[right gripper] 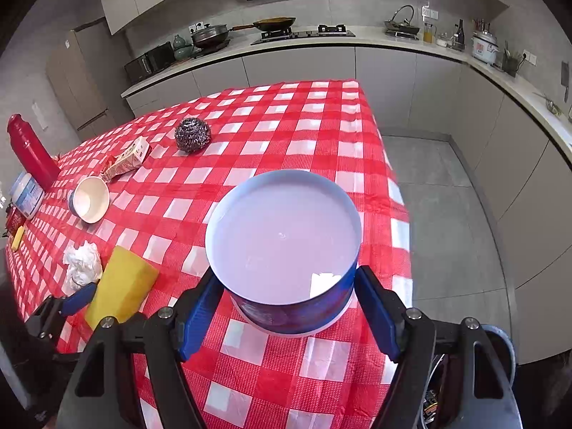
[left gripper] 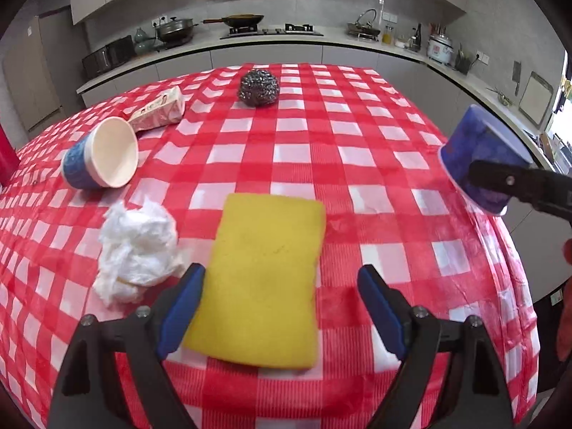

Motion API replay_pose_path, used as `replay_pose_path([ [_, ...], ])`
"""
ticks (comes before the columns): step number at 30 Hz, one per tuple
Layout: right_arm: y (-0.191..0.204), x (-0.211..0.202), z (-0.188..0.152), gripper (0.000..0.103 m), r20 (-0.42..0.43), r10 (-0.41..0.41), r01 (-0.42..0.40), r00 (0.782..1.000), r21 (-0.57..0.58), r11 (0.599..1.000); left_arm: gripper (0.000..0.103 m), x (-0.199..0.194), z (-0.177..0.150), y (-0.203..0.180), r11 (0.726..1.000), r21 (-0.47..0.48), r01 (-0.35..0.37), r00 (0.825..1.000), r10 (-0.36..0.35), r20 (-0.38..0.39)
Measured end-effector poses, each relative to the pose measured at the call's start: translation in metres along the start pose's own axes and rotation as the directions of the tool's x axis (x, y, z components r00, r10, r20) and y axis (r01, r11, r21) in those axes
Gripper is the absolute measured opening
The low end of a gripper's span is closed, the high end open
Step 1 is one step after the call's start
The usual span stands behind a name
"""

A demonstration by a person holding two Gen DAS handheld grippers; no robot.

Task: Collect trash
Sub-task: 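Release the sponge into the black bin with the left tool while the right drops the container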

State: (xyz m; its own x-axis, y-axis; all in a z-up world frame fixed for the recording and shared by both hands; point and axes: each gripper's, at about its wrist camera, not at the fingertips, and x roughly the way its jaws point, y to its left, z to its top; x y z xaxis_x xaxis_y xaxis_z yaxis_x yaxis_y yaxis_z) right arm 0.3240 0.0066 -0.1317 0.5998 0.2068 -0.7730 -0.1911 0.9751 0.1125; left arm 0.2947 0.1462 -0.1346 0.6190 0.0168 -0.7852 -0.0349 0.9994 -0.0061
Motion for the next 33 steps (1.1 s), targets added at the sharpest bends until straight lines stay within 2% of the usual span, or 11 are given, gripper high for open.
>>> replay_pose_path([
  [1,0.000,-0.002,0.001,0.077,0.003,-0.004,0.004,1.000,-0.002,1.000,0.083,0.003,0.000,0.000,1.000,-0.003,0.008,1.000,-0.008,-0.006],
  [2,0.000,-0.002,0.002,0.076,0.004,-0.006,0.006,1.000,-0.004,1.000,0.072,0.005,0.001,0.000,1.000,-0.004,0.012,1.000,-0.012,-0.012],
  [4,-0.001,-0.004,0.004,0.077,0.008,-0.011,0.012,1.000,-0.004,1.000,0.057,0.007,0.002,0.000,0.999,-0.004,0.033,0.999,-0.033,-0.017],
  [7,-0.004,-0.005,0.004,0.076,0.008,-0.015,0.014,1.000,0.011,1.000,0.053,0.004,0.002,-0.007,0.999,0.017,0.051,0.999,-0.051,-0.016],
  [19,-0.029,-0.029,-0.010,0.076,0.023,-0.029,0.029,0.999,0.027,0.999,0.051,-0.026,0.003,-0.027,0.998,-0.018,0.062,0.996,-0.061,0.060],
  [26,-0.067,-0.054,-0.030,0.076,0.031,-0.042,0.041,0.999,0.039,0.998,0.051,-0.037,0.003,-0.069,0.998,-0.022,0.061,0.994,-0.059,0.088],
  [33,-0.129,-0.085,-0.051,0.076,0.042,-0.075,0.072,0.996,0.079,0.994,0.051,-0.047,-0.001,-0.127,0.997,0.002,0.082,0.992,-0.081,0.092],
])
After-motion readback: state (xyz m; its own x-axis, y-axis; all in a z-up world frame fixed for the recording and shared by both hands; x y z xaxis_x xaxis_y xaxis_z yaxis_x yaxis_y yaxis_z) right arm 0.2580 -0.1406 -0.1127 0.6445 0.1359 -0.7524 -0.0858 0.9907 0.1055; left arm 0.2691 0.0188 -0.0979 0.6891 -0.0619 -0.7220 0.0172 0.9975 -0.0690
